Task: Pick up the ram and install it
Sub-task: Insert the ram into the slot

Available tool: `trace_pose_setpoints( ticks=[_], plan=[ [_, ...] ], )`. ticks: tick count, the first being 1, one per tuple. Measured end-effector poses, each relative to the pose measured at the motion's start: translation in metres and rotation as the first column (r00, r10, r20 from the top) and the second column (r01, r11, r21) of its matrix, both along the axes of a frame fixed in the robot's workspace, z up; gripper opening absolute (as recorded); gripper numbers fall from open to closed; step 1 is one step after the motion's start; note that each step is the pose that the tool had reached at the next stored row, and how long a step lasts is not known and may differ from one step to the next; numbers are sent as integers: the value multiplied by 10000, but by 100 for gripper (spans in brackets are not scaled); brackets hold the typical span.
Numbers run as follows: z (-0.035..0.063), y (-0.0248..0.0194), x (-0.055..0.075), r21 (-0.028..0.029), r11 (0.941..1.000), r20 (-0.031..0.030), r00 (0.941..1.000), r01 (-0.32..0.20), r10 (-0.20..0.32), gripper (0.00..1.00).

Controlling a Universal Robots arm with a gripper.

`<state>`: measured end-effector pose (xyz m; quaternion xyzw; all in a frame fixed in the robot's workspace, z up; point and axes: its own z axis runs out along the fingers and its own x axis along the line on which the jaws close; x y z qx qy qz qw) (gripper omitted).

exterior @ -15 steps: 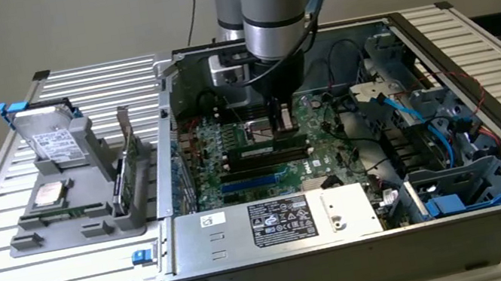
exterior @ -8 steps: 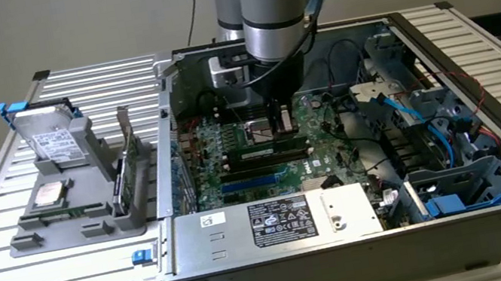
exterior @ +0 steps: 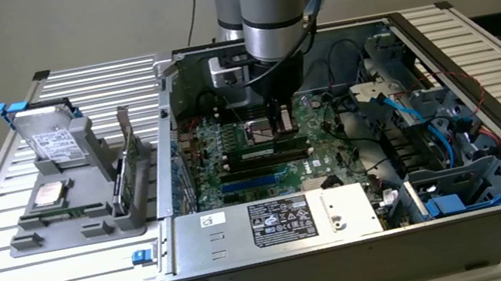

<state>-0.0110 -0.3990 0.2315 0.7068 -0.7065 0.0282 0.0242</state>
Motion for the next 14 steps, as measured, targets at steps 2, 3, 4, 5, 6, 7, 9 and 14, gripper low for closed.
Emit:
trace_pose_setpoints(
  ticks=[2, 3, 4, 5, 6, 7, 9, 14],
  plan=[
    [-2, 0, 0, -12, 10000, 13, 10000, 4, -4, 14],
    [-5, 1, 0, -21, 10000, 20, 10000, 6, -6, 14],
    [-8, 1, -1, -35, 10000, 32, 10000, 9, -9, 14],
    [-11, 0, -3, -52, 10000, 44, 10000, 12, -11, 14],
    [-12, 0, -6, -62, 10000, 50, 10000, 14, -14, 14],
    [-11, 0, -9, -69, 10000, 56, 10000, 20, -20, 14],
    [-14, 3, -12, -78, 10000, 73, 10000, 35, -34, 14],
    [-17, 6, -14, -118, 9999, 116, 9999, 94, -93, 14]
  ],
)
